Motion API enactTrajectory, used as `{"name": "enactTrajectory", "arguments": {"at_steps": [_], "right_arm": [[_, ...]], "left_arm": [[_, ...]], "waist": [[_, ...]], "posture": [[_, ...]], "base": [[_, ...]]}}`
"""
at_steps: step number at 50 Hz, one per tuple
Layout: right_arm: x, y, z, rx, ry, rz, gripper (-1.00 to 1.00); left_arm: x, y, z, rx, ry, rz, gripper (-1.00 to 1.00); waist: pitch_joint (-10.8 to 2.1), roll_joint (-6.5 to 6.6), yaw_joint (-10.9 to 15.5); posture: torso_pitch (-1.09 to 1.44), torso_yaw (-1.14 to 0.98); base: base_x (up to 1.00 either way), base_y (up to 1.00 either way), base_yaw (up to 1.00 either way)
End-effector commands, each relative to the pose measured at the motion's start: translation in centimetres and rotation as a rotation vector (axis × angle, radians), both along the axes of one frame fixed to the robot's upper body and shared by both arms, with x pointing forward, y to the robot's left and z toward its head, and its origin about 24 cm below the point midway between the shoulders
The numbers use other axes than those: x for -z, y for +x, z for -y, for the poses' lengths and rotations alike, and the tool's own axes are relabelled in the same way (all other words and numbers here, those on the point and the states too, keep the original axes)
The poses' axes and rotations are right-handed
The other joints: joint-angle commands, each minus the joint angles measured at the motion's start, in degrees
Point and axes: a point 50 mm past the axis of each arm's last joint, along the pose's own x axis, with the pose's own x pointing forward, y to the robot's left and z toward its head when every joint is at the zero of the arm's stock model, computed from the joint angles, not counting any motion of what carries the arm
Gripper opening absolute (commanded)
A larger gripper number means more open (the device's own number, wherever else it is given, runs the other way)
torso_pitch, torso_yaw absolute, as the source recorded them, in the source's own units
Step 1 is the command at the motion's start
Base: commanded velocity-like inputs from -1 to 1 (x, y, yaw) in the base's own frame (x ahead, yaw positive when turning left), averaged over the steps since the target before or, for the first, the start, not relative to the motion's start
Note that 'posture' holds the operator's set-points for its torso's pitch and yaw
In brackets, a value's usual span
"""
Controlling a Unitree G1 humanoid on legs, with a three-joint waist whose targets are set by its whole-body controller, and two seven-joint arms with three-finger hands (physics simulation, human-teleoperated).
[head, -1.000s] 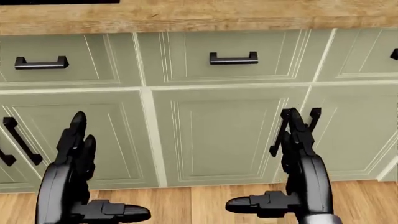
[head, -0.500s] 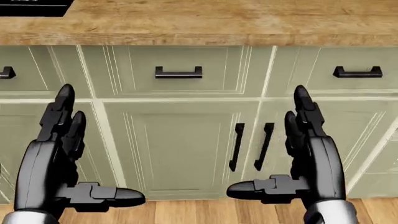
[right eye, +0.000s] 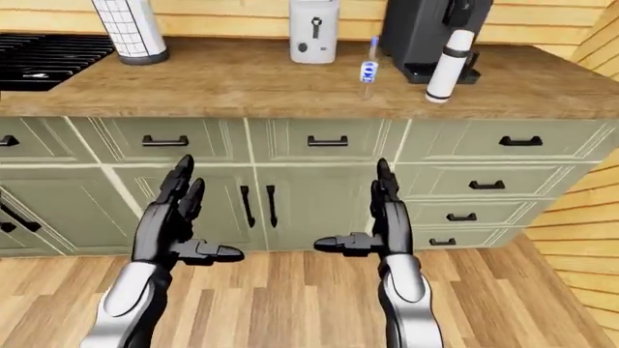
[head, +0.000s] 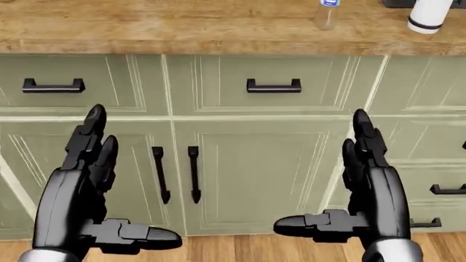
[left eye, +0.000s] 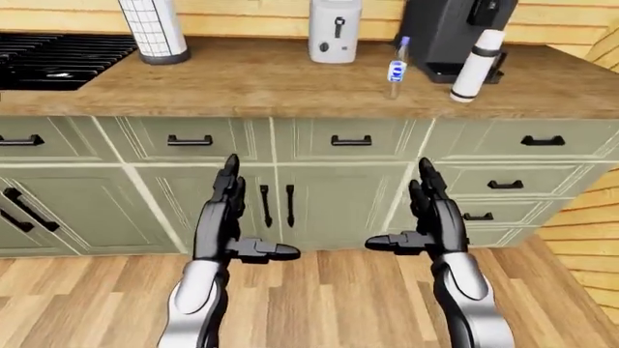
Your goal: Move the drinks to the dining counter.
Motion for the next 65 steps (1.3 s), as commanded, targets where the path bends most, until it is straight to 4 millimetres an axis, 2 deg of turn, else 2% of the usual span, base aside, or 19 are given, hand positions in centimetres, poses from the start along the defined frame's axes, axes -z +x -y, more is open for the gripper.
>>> {"name": "enactTrajectory", "arguments": {"at_steps": [1,5,11,14,16,19,20,22,23,24,36,43,45,46,54,57,58,60,65], "right_arm": [[-2.1,0.1,-0.8,-0.036,0.001,0.108,1.0],[-2.2,0.1,-0.8,-0.036,0.009,0.119,1.0],[-2.4,-0.2,-1.2,-0.081,0.033,0.121,1.0],[-2.4,-0.2,-1.2,-0.084,0.039,0.12,1.0],[-2.6,-0.1,-1.3,-0.086,0.034,0.122,1.0],[-2.9,-0.2,-1.4,-0.098,0.006,0.147,1.0],[-2.9,-0.1,-1.5,-0.097,-0.006,0.143,1.0],[-2.8,0.0,-1.5,-0.099,-0.012,0.136,1.0],[-2.7,0.1,-1.5,-0.097,-0.007,0.134,1.0],[-2.7,0.2,-1.5,-0.095,-0.007,0.131,1.0],[-3.8,0.0,-1.9,-0.102,-0.033,0.14,1.0],[-3.7,0.2,-1.9,-0.101,-0.024,0.145,1.0],[-4.0,0.0,-1.8,-0.1,-0.023,0.151,1.0],[-3.9,0.0,-1.7,-0.096,-0.022,0.153,1.0],[-4.9,-1.4,0.8,-0.013,-0.025,0.186,1.0],[-6.2,-1.8,1.2,0.008,-0.02,0.213,1.0],[-6.4,-1.9,1.3,0.015,-0.025,0.217,1.0],[-7.0,-1.7,1.4,0.023,-0.025,0.226,1.0],[-7.8,-1.8,1.5,0.03,-0.021,0.241,1.0]], "left_arm": [[-2.1,-0.1,-0.6,-0.027,0.014,0.111,1.0],[-2.4,-0.2,-0.6,-0.029,0.017,0.114,1.0],[-2.5,-0.1,-0.9,-0.037,0.027,0.119,1.0],[-2.8,-0.1,-0.9,-0.036,0.029,0.123,1.0],[-3.0,-0.1,-0.9,-0.036,0.029,0.127,1.0],[-2.9,-0.1,-1.0,-0.037,0.026,0.129,1.0],[-3.0,-0.2,-1.1,-0.039,0.024,0.131,1.0],[-3.0,-0.2,-1.4,-0.046,0.021,0.13,1.0],[-3.3,-0.3,-1.4,-0.045,0.021,0.133,1.0],[-3.5,-0.4,-1.4,-0.045,0.021,0.137,1.0],[-5.2,-0.9,-2.3,-0.063,0.016,0.164,1.0],[-5.4,-1.2,-2.4,-0.065,0.015,0.172,1.0],[-5.8,-1.5,-2.5,-0.065,0.014,0.178,1.0],[-5.8,-1.5,-2.5,-0.065,0.014,0.179,1.0],[-7.3,-1.6,-2.6,-0.069,0.022,0.201,1.0],[-7.8,-1.5,-2.5,-0.065,0.026,0.208,1.0],[-8.0,-1.5,-2.5,-0.065,0.027,0.211,1.0],[-8.4,-1.6,-2.6,-0.067,0.03,0.216,1.0],[-8.5,-1.7,-2.8,-0.072,0.03,0.221,1.0]], "waist": [[-1.02,0.68,0.3],[-0.76,2.98,0.3],[-0.73,0.73,-1.6],[-1.19,2.77,-2.0],[-2.0,6.24,-0.9],[-0.96,3.81,0.7],[-2.41,3.35,0.7],[-2.99,-1.16,0.9],[0.69,0.86,1.2],[1.76,0.12,1.3],[0.4,2.06,-0.3],[-3.02,3.31,0.1],[-2.04,5.92,1.2],[-0.17,5.35,1.4],[0.09,2.73,1.3],[-1.47,-1.74,0.3],[-1.16,0.95,0.8],[-2.79,0.15,-0.4],[-0.65,1.73,-0.7]], "posture": [[0.0,0.0],[0.0,0.0],[0.0,0.0],[0.0,0.0],[0.0,0.0],[0.0,0.0],[0.0,0.0],[0.0,0.0],[0.0,0.0],[0.0,0.0],[0.0,0.0],[0.0,0.0],[0.0,0.0],[0.0,0.0],[0.0,0.0],[0.0,0.0],[0.0,0.0],[0.0,0.0],[0.0,0.0]], "base": [[0.0,-1.0,0.0],[0.0,-0.77,0.0],[0.0,0.0,-0.3],[0.0,0.0,-1.0],[0.0,0.0,-1.0],[0.0,-0.05,-0.33],[0.0,0.0,0.0],[0.23,0.0,0.0],[0.52,0.0,0.0],[0.52,0.0,0.0],[0.59,0.0,0.0],[0.51,0.0,0.35],[0.0,0.0,1.0],[0.0,0.0,1.0],[0.0,0.01,0.12],[0.0,0.0,0.0],[0.0,0.0,0.0],[0.08,0.0,0.0],[0.26,0.0,0.0]]}}
